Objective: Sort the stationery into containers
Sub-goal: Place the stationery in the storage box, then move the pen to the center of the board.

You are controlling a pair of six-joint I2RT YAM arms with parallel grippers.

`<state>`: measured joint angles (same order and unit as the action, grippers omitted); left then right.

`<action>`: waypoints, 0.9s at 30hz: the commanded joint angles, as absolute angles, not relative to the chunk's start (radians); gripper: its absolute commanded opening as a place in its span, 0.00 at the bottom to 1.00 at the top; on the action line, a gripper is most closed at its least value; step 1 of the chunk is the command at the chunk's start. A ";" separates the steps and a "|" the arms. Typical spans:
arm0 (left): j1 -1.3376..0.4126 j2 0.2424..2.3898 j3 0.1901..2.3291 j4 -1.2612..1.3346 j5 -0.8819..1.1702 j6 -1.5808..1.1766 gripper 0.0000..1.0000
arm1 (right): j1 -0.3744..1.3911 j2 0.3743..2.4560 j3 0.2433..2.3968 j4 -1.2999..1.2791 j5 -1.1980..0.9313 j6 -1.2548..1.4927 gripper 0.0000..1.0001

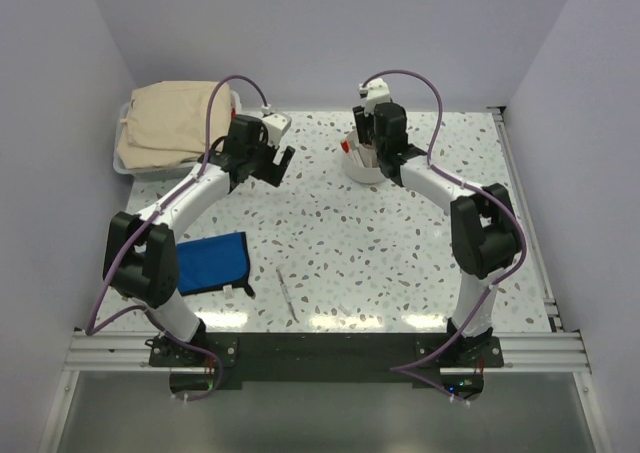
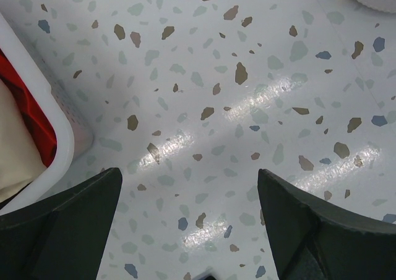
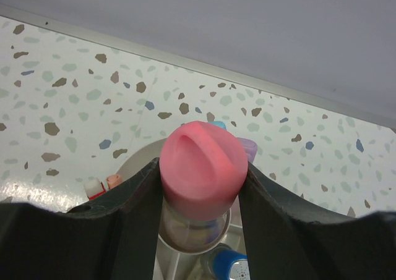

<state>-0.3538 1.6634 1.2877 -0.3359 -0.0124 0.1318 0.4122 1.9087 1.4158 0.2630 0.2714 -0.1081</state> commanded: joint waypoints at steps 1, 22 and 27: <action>-0.350 1.655 1.321 -0.301 -0.005 0.118 0.96 | 0.411 1.890 1.401 0.331 0.324 -0.095 0.10; -0.345 1.519 1.183 -0.339 0.075 0.369 0.96 | 0.407 1.533 1.408 -0.122 0.105 0.081 0.74; -0.345 1.410 1.082 -0.425 0.159 0.650 0.96 | 0.416 1.447 1.306 -0.290 -0.182 0.100 0.89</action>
<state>-0.3534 1.5059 1.1339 -0.3515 0.0616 0.3981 0.4091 1.5005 1.3636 -0.0875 0.0738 0.0650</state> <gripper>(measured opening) 0.965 0.859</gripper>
